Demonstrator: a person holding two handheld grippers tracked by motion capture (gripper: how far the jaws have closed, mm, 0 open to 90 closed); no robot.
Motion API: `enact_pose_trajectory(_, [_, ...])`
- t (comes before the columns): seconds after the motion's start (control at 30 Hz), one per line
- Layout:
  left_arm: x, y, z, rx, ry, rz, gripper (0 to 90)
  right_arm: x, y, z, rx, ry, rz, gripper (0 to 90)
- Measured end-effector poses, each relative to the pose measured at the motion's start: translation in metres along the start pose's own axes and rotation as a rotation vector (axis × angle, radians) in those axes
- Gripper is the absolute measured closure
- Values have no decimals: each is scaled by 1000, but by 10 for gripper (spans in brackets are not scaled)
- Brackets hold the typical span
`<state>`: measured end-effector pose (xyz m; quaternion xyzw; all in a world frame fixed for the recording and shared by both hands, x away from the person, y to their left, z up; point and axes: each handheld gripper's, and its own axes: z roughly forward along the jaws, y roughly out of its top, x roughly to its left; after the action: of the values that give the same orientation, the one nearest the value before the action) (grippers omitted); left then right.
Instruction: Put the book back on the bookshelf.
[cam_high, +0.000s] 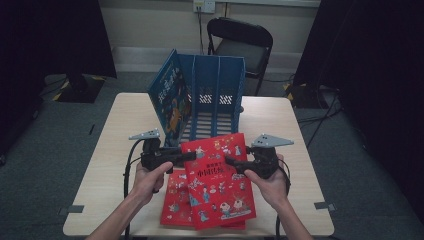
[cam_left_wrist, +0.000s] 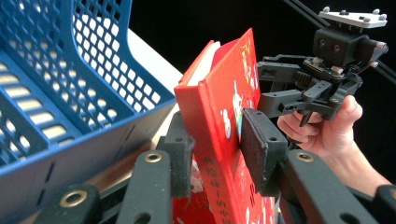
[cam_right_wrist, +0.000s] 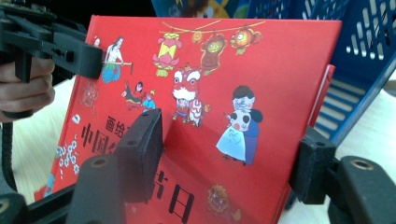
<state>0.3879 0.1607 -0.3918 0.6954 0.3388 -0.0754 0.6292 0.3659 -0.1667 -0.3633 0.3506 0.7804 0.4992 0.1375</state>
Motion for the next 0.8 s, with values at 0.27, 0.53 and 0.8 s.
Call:
enact_pose_trajectory(0.27, [-6,0,2,0,-1,13,648,5,2,3,-63,28,-13,387])
enact_pose_trajectory(0.53, [-17,16,-5,-54,-20,58,710,7,13,0,-115,21,-17,389])
enact_pose_trajectory(0.8, [-40,27,-15,-72,4,202,738,12,19,-9,-183,31,-35,423])
